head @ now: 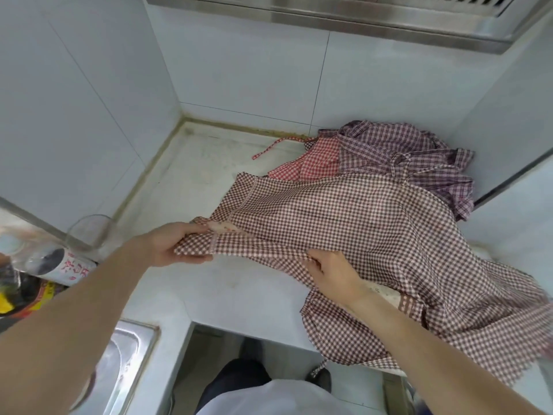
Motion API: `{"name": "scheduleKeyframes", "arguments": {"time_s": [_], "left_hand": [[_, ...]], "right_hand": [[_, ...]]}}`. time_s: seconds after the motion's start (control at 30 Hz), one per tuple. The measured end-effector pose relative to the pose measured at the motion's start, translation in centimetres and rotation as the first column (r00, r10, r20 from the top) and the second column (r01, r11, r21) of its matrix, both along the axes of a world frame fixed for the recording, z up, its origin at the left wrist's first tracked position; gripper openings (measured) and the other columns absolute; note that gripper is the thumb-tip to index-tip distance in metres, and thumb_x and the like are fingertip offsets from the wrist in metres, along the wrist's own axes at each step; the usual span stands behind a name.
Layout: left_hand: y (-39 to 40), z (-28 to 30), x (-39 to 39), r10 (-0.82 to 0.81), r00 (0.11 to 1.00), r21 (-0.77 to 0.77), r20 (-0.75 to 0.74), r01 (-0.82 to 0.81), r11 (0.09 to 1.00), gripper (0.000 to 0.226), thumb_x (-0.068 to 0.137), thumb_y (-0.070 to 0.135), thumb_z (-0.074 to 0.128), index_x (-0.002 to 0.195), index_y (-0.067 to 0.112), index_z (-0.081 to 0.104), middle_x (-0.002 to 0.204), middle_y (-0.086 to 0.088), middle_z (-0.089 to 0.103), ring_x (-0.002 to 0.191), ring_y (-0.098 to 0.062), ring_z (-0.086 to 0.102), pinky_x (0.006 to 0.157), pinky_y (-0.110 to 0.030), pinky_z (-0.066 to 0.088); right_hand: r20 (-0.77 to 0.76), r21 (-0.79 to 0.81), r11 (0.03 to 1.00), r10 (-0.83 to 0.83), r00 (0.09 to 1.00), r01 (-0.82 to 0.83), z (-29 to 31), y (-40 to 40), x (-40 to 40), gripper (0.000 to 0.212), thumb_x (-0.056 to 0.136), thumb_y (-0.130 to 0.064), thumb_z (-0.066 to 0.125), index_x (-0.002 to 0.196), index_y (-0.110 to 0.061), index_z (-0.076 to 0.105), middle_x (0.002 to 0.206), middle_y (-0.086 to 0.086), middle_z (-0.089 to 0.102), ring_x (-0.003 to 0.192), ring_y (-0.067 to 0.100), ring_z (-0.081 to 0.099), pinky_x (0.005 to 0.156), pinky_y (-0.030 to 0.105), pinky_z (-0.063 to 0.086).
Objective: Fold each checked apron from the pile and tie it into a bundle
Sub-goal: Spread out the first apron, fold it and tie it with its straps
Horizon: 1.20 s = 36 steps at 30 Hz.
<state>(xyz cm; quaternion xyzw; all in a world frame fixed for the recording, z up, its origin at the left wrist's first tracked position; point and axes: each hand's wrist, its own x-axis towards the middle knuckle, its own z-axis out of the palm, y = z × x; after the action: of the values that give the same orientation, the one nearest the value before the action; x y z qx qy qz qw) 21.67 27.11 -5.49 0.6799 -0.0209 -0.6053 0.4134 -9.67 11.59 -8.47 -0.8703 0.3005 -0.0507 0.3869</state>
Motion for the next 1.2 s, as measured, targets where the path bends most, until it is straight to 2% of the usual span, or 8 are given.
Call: {"name": "scheduleKeyframes", "arguments": {"time_s": [0.17, 0.27, 0.37, 0.47, 0.8, 0.97, 1.07, 1.2], "left_hand": [[3.6, -3.3, 1.6, -0.456, 0.859, 0.504, 0.234, 0.294, 0.812, 0.046, 0.087, 0.027, 0.073, 0.118, -0.004, 0.059, 0.095, -0.014, 0.071, 0.075, -0.023, 0.067, 0.054, -0.03, 0.054], [4.0, -4.7, 0.4, -0.633, 0.69, 0.684, 0.35, 0.274, 0.676, 0.049, 0.09, 0.029, 0.069, 0.12, -0.004, 0.052, 0.109, -0.015, 0.064, 0.087, -0.028, 0.065, 0.068, -0.038, 0.057], [2.9, -5.4, -2.0, -0.537, 0.382, 0.587, 0.752, -0.019, 0.809, 0.043, 0.087, 0.02, 0.062, 0.124, 0.002, 0.05, 0.119, -0.017, 0.059, 0.11, -0.035, 0.057, 0.093, -0.047, 0.049], [1.2, -6.2, -5.3, -0.373, 0.104, 0.364, 0.922, 0.099, 0.926, 0.035, 0.083, 0.015, 0.062, 0.116, 0.007, 0.056, 0.118, -0.015, 0.057, 0.113, -0.035, 0.05, 0.096, -0.048, 0.04], [-0.3, -11.6, -8.2, -0.833, 0.256, 0.655, 0.491, 0.521, 0.547, 0.119, 0.078, 0.06, 0.073, 0.154, 0.037, -0.015, 0.158, -0.015, -0.032, 0.146, -0.041, -0.028, 0.118, -0.066, -0.001], [-0.8, -11.0, -5.9, -0.847, 0.259, 0.687, 0.463, 0.5, 0.528, 0.125, 0.073, 0.057, 0.079, 0.155, 0.034, -0.012, 0.159, -0.018, -0.027, 0.148, -0.042, -0.02, 0.117, -0.067, 0.005], [-0.7, -10.6, -4.9, -0.878, 0.213, 0.717, 0.428, 0.512, 0.473, 0.124, 0.072, 0.056, 0.08, 0.155, 0.033, -0.01, 0.16, -0.02, -0.025, 0.149, -0.042, -0.018, 0.118, -0.066, 0.007], [-0.5, -10.4, -4.4, -0.9, 0.156, 0.752, 0.406, 0.503, 0.426, 0.122, 0.072, 0.056, 0.08, 0.155, 0.032, -0.006, 0.16, -0.019, -0.023, 0.149, -0.042, -0.017, 0.119, -0.065, 0.009]], "right_hand": [[-0.265, 0.572, 0.815, 0.291, 0.919, -0.093, 0.4, 2.0, -1.3, 0.062, 0.072, -0.08, 0.061, 0.118, -0.038, 0.067, 0.115, -0.013, 0.069, 0.094, 0.002, 0.068, 0.089, 0.025, 0.052], [-0.395, 0.167, 0.986, 0.093, 0.914, -0.028, -2.6, 1.9, -2.2, 0.058, 0.086, -0.07, 0.055, 0.13, -0.032, 0.06, 0.131, -0.006, 0.054, 0.113, 0.009, 0.056, 0.103, 0.033, 0.045], [-0.358, -0.355, 0.933, -0.2, 0.912, 0.065, -4.6, 1.9, -2.0, 0.046, 0.092, -0.05, 0.057, 0.131, -0.024, 0.059, 0.134, 0.003, 0.044, 0.127, 0.025, 0.042, 0.106, 0.043, 0.036], [-0.537, -0.178, 0.978, -0.186, 0.823, 0.105, -5.3, 1.8, -1.1, 0.074, 0.088, -0.063, 0.054, 0.152, -0.033, 0.03, 0.16, 0.006, 0.016, 0.146, 0.033, 0.015, 0.115, 0.057, 0.02], [-0.677, 0.097, 0.991, 0.135, 0.723, -0.094, -7.9, 0.7, 2.1, 0.139, 0.065, -0.057, 0.084, 0.154, -0.035, -0.021, 0.152, 0.001, -0.044, 0.139, 0.033, -0.041, 0.111, 0.061, -0.021], [-0.217, 0.242, 0.963, -0.067, 0.974, 0.12, -5.7, -0.6, 1.0, 0.082, 0.088, -0.04, 0.072, 0.155, -0.023, 0.028, 0.162, -0.004, 0.02, 0.15, 0.017, 0.019, 0.124, 0.036, 0.018], [0.045, -0.063, 0.943, -0.324, 0.945, 0.327, -3.5, -1.9, -1.8, 0.039, 0.092, -0.019, 0.068, 0.13, -0.011, 0.059, 0.127, 0.003, 0.059, 0.115, 0.009, 0.054, 0.101, 0.038, 0.05], [0.169, -0.367, 0.726, -0.563, 0.809, 0.582, -1.4, -6.7, -8.2, 0.043, 0.081, -0.009, 0.072, 0.122, -0.006, 0.058, 0.124, 0.013, 0.053, 0.117, 0.026, 0.049, 0.101, 0.051, 0.046]]}}
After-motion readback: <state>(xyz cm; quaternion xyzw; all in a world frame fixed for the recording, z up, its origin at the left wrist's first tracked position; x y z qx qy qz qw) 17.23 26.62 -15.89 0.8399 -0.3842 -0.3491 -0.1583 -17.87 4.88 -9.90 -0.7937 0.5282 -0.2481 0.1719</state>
